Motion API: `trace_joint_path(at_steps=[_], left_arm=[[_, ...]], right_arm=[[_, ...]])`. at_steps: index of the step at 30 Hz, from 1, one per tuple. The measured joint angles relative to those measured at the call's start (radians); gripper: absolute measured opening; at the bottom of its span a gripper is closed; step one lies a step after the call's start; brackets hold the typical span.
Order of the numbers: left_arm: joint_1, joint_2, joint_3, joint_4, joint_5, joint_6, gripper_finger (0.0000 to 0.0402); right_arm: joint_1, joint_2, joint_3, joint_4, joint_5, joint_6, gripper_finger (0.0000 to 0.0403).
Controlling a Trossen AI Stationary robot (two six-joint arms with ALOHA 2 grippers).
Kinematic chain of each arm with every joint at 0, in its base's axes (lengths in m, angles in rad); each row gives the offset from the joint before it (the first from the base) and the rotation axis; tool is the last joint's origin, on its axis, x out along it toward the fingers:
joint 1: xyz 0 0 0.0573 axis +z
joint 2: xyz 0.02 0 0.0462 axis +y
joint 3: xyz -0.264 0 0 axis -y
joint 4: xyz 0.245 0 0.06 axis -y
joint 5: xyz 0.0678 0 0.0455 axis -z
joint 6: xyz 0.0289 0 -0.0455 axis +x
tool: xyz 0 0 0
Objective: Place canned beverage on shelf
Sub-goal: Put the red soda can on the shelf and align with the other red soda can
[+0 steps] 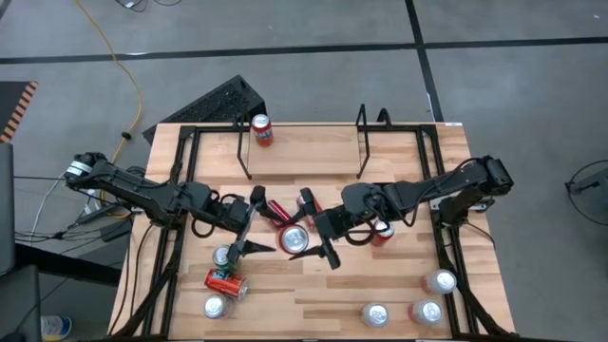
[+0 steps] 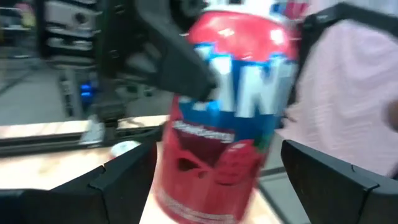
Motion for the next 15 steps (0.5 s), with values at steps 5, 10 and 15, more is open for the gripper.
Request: trace_joint_path(at_steps=[5, 10, 15], left_arm=[[0.0, 0.0, 0.0, -0.016, -0.043, 0.053, 0.0332], [0.001, 0.0, 0.0, -0.018, -0.032, 0.055, 0.0332], [0.018, 0.0, 0.0, -0.015, 0.034, 0.029, 0.0332]], right_arm=[[-0.002, 0.0, 0.0, 0.002, 0.005, 0.001, 0.0282], [-0.002, 0.0, 0.0, 0.046, -0.025, 0.0, 0.0282], [-0.013, 0.001, 0.0, 0.071, -0.122, -0.001, 0.0282]])
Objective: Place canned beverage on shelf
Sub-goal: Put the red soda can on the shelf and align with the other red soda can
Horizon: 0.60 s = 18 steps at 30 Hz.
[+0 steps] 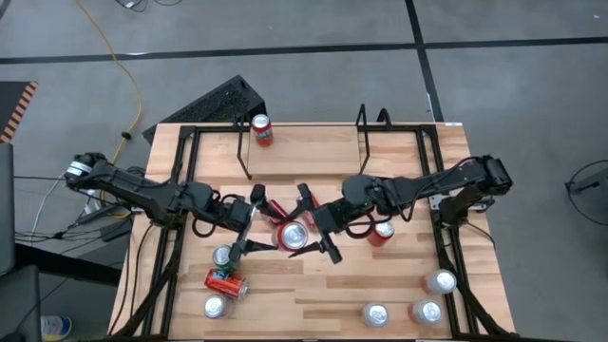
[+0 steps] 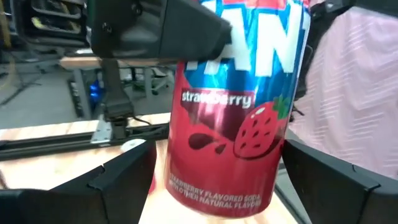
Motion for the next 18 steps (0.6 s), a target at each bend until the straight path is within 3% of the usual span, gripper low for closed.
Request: trace_joint_path(at_steps=[6, 8, 11, 18], left_arm=[[0.023, 0.041, 0.0, 0.063, 0.127, -0.085, 0.0332], [0.042, 0.074, 0.001, 0.111, 0.207, -0.124, 0.0332], [0.056, 0.123, 0.001, 0.173, 0.32, -0.186, 0.0332], [0.082, 0.166, 0.011, 0.221, 0.401, -0.234, 0.0332]], right_arm=[[-0.015, 0.001, 0.0, 0.041, -0.12, 0.002, 0.0282], [-0.024, 0.019, 0.0, 0.087, -0.198, 0.007, 0.0282], [-0.034, 0.024, 0.0, 0.094, -0.226, 0.032, 0.0282], [-0.04, 0.04, 0.002, 0.07, -0.292, 0.056, 0.0282]])
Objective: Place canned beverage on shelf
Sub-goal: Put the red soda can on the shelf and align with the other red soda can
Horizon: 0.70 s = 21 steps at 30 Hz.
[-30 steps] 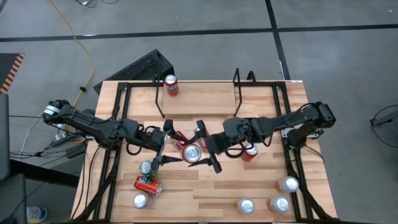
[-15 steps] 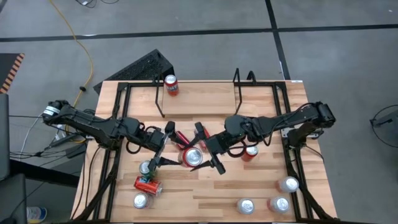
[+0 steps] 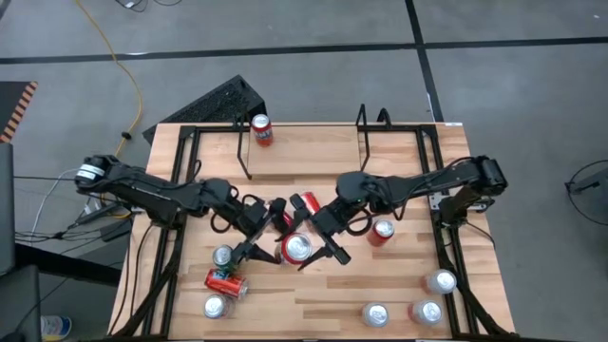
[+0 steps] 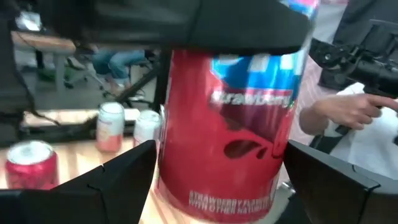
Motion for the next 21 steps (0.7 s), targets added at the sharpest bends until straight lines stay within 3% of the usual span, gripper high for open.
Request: trace_joint_path(at_steps=[5, 13, 21], left_arm=[[0.012, 0.016, 0.0, 0.02, 0.093, -0.049, 0.0332], [0.014, 0.015, 0.0, 0.016, 0.09, -0.044, 0.0332], [-0.028, 0.005, 0.0, -0.12, -0.189, 0.177, 0.0332]], right_arm=[[-0.005, 0.0, 0.0, -0.029, -0.083, 0.001, 0.0282], [-0.007, 0.0, 0.0, -0.033, -0.086, -0.004, 0.0282], [-0.009, 0.0, -0.003, -0.013, 0.101, 0.136, 0.0282]])
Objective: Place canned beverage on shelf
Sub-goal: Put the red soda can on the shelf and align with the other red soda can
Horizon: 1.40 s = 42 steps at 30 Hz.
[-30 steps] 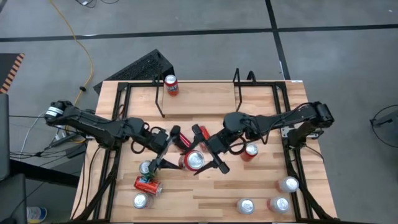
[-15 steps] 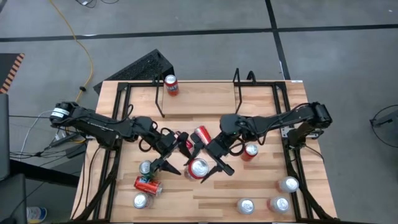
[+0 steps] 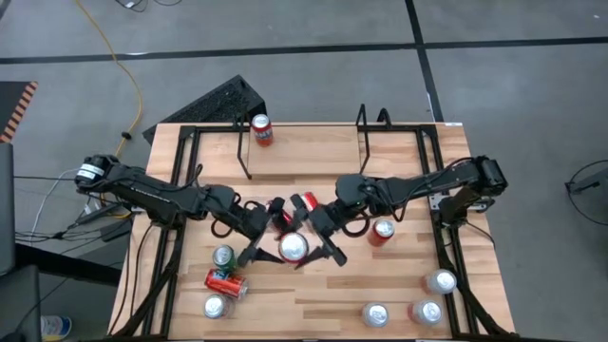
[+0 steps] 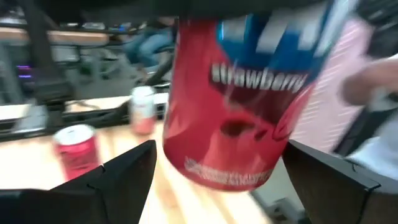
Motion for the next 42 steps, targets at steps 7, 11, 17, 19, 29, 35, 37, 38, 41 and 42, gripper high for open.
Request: trace_joint_path(at_steps=[7, 11, 17, 19, 29, 35, 37, 38, 41, 42], left_arm=[[-0.004, 0.003, 0.0, 0.032, -0.017, -0.021, 0.0332], [-0.004, 0.002, 0.0, 0.043, 0.018, -0.014, 0.0332], [-0.005, 0.002, 0.0, 0.044, 0.003, 0.027, 0.0332], [-0.005, 0.002, 0.0, 0.045, 0.002, 0.033, 0.0332], [-0.004, 0.005, 0.0, 0.044, -0.005, 0.027, 0.0315], [-0.001, 0.005, 0.0, 0.04, -0.006, 0.013, 0.0274], [-0.001, 0.005, 0.0, 0.037, -0.006, 0.011, 0.0273], [-0.001, 0.005, 0.0, 0.036, -0.006, 0.01, 0.0273], [-0.001, 0.006, 0.0, 0.034, 0.002, 0.002, 0.0276], [0.0, 0.006, 0.0, 0.033, 0.01, -0.002, 0.0277]], right_arm=[[0.004, -0.001, 0.001, -0.007, 0.038, -0.013, 0.0282], [0.014, -0.001, 0.001, -0.004, 0.031, -0.003, 0.0282], [0.019, -0.001, 0.001, -0.004, 0.049, -0.006, 0.0282], [0.019, -0.001, 0.001, 0.001, 0.048, -0.005, 0.0282], [0.015, -0.001, 0.002, -0.004, 0.023, -0.014, 0.0282], [0.009, -0.001, 0.001, -0.013, 0.008, -0.01, 0.0282], [0.008, -0.001, 0.002, -0.017, 0.004, -0.009, 0.0282], [0.008, -0.001, 0.001, -0.018, 0.004, -0.009, 0.0282], [0.008, -0.001, 0.002, -0.029, 0.004, -0.011, 0.0282], [0.004, -0.001, 0.002, -0.035, 0.004, -0.01, 0.0282]])
